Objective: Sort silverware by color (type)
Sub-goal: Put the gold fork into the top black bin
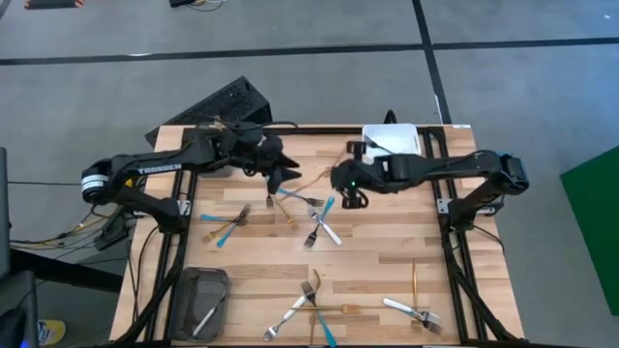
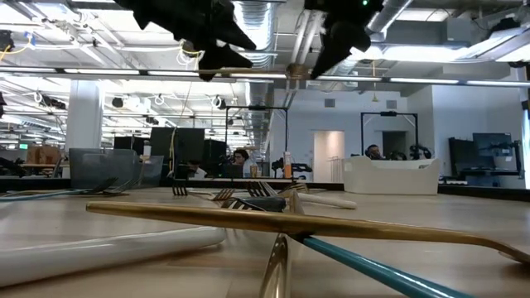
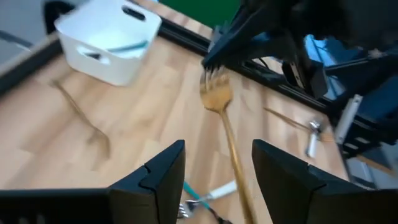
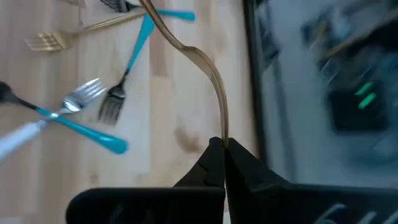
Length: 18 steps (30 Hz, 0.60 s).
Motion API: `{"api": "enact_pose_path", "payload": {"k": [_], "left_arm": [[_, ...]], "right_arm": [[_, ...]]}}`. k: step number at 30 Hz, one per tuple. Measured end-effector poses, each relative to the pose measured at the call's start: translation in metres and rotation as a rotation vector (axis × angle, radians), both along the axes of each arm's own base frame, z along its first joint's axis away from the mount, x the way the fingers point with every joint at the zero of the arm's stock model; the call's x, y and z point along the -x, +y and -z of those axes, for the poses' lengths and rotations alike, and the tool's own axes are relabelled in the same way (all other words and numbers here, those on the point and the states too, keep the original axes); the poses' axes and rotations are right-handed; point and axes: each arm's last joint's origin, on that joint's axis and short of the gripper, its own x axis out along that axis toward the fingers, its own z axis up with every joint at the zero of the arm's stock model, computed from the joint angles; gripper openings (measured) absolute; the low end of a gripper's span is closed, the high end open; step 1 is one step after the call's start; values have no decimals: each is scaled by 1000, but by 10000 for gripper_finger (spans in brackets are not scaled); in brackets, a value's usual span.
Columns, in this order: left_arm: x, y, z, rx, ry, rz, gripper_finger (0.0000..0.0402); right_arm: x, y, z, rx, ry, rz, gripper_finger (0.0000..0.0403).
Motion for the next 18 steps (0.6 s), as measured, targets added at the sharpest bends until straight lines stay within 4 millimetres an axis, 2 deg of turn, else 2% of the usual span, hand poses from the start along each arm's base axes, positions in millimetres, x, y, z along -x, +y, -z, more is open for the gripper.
{"api": "enact_pose_path", "payload": {"k": [5,12,18], "left_arm": [[-7,0,5,82,-14,58,174],[-17,-4,3,137,-120,243,174],[-17,-1,1,128,-140,238,174]], "right_arm": [[-6,13,-6,161,26,-151,10],[-12,12,-15,291,-4,-167,10],[-15,12,-20,378,1,-204,10]]}}
